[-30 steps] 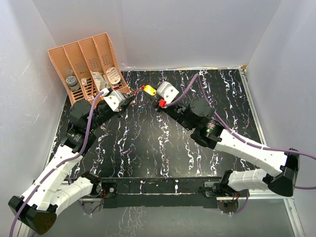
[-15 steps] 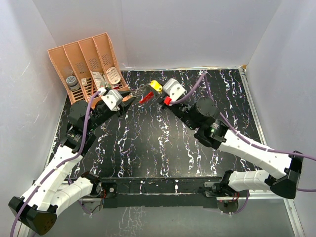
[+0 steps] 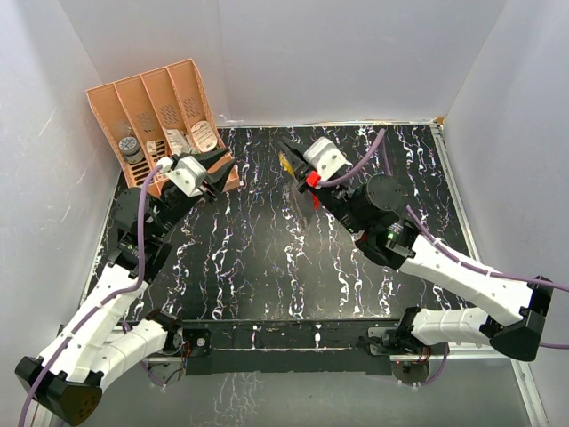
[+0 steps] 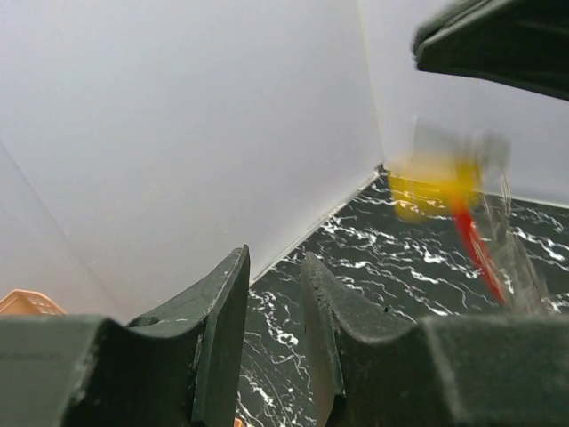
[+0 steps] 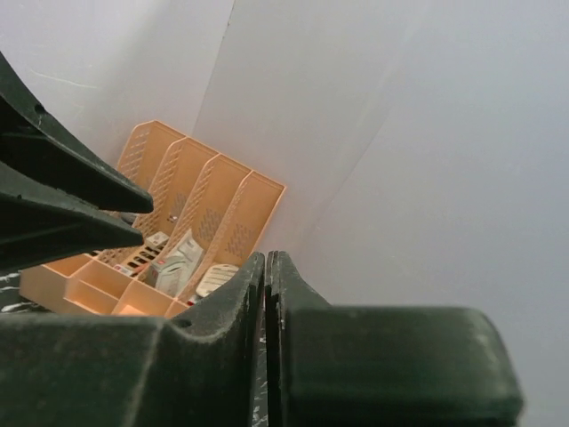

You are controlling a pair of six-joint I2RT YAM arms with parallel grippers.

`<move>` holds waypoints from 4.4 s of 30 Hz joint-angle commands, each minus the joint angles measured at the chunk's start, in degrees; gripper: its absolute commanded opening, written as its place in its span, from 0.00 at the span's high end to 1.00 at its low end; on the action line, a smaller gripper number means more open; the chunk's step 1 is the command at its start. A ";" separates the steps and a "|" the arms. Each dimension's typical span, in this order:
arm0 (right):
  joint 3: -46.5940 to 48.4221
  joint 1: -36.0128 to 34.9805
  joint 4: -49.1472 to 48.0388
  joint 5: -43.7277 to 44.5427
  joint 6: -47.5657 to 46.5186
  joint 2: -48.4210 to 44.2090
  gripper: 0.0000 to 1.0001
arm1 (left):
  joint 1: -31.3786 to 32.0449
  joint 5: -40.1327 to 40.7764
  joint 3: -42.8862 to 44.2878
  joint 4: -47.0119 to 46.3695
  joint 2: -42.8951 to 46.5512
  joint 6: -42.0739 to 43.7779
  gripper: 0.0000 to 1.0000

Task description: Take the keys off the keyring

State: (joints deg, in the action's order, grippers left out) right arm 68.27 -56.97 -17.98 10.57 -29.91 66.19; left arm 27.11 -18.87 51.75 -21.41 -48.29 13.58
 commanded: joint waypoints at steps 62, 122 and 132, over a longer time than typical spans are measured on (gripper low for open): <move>18.65 24.45 19.72 -8.46 41.53 49.49 0.77 | -0.22 27.31 -13.93 -3.22 -3.17 -18.60 0.71; 18.48 26.13 13.25 4.79 55.44 60.63 0.67 | -0.22 25.55 -14.08 -3.45 -5.17 -17.92 0.70; 20.97 26.21 15.57 9.18 55.75 64.72 0.93 | -0.22 25.41 -14.18 -2.86 -5.20 -17.89 0.70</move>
State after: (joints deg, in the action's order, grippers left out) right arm 87.55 -31.05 -3.22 16.23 25.30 128.46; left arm 27.11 6.96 37.47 -23.55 -53.93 -4.51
